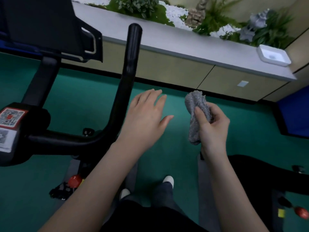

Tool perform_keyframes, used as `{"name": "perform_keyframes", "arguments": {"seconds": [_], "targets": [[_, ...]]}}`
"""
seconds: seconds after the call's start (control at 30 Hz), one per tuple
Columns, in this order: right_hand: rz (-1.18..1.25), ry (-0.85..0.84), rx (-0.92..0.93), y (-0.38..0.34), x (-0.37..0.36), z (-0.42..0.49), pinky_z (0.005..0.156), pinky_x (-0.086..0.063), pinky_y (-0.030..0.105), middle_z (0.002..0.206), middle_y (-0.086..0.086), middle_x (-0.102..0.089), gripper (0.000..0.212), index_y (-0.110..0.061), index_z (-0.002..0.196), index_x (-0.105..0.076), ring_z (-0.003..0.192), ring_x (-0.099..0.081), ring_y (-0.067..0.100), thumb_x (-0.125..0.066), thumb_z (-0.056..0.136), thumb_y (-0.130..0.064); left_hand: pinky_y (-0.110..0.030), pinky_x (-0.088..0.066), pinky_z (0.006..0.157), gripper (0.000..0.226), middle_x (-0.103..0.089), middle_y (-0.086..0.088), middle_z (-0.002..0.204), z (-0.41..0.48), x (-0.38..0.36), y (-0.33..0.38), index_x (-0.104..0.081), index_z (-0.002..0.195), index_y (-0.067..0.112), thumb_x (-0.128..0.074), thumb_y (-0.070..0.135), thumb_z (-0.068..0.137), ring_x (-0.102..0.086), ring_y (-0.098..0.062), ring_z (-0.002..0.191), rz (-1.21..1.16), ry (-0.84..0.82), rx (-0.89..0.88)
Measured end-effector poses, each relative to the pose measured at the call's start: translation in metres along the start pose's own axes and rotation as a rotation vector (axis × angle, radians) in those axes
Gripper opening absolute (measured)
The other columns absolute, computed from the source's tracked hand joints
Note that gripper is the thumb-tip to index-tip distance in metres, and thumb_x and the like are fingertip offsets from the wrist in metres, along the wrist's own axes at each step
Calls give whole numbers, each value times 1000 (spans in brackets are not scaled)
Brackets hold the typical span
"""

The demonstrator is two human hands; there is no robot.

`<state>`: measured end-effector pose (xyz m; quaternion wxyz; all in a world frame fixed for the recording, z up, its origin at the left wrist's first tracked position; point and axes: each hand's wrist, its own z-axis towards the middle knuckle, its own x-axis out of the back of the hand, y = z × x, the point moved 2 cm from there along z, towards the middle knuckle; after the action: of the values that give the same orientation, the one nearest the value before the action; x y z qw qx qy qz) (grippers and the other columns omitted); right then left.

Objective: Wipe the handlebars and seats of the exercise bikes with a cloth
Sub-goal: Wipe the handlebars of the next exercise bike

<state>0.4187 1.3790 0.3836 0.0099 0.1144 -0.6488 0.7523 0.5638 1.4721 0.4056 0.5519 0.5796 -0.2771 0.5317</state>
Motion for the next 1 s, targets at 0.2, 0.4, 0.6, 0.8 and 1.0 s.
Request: {"name": "perform_keyframes", "arguments": {"seconds": [0.2, 0.4, 0.6, 0.8, 1.0], "targets": [[-118, 22, 23, 19, 57, 22, 77, -47, 30, 81, -7, -63, 11, -8, 96, -66, 78, -56, 9, -61, 88, -2, -35, -11, 115, 63, -23, -4, 156, 26, -43, 39, -30, 146, 14, -42, 50, 95, -17, -20, 144, 47, -113, -48], [-152, 18, 37, 36, 120, 59, 72, -44, 20, 77, -11, -60, 13, -13, 92, -64, 72, -53, 2, -60, 88, -1, -35, -13, 116, 63, -27, -2, 155, 55, -92, 87, -31, 145, 16, -42, 52, 94, -19, -19, 143, 80, -199, -53], [-168, 13, 7, 69, 180, 89, 69, -43, 15, 75, -16, -60, 16, -17, 89, -63, 68, -52, -8, -61, 87, -1, -36, -5, 118, 68, -25, -2, 156, 77, -139, 122, -30, 146, 18, -38, 59, 93, -14, -17, 146, 129, -267, 9], [-161, 47, -76, 90, 224, 115, 75, -44, 22, 78, -13, -62, 14, -14, 93, -65, 73, -55, 2, -61, 88, -2, -38, -3, 118, 73, -22, -3, 158, 96, -168, 149, -30, 147, 17, -38, 62, 90, -12, -19, 147, 137, -266, 71], [-145, 93, -119, 102, 238, 149, 73, -44, 19, 77, -10, -61, 13, -13, 93, -65, 72, -54, 1, -60, 88, -1, -39, -3, 118, 73, -19, -3, 158, 130, -183, 160, -27, 148, 18, -37, 61, 91, -10, -18, 147, 143, -293, 66]]}}
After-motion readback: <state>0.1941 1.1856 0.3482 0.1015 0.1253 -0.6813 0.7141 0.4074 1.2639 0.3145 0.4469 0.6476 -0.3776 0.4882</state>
